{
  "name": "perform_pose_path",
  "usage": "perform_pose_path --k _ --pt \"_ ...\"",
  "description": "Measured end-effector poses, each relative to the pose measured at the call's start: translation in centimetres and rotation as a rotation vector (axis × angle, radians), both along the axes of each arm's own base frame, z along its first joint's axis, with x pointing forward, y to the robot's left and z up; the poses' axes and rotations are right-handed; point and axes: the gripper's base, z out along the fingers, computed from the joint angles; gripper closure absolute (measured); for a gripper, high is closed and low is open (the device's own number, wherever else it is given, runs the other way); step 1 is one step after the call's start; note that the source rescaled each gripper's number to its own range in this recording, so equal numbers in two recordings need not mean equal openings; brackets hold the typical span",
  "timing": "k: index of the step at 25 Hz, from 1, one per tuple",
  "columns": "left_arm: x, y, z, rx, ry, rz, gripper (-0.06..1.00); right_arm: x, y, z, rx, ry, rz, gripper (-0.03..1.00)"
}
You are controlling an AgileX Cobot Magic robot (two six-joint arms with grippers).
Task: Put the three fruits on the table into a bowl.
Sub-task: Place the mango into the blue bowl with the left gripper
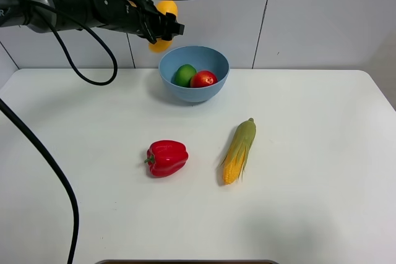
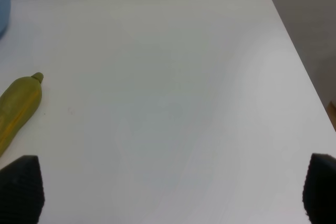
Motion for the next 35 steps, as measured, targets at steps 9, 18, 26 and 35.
perform_pose_path --k 9,18,26,35 --pt "0.9 -1.1 -2.4 -0.042 -0.051 0.042 0.94 0.0 0.0 0.0 0.0 0.0 0.0 -0.03" --pt "0.9 -2.3 -4.8 -0.113 0.012 0.078 0.94 0.0 0.0 0.0 0.0 0.0 0.0 -0.03" --pt "0.9 -2.5 -5.3 -0.123 0.026 0.085 0.94 0.0 0.0 0.0 0.0 0.0 0.0 -0.03" --pt "0.9 -2.5 -5.4 -0.125 0.028 0.086 0.64 0.0 0.0 0.0 0.0 0.0 0.0 -0.03"
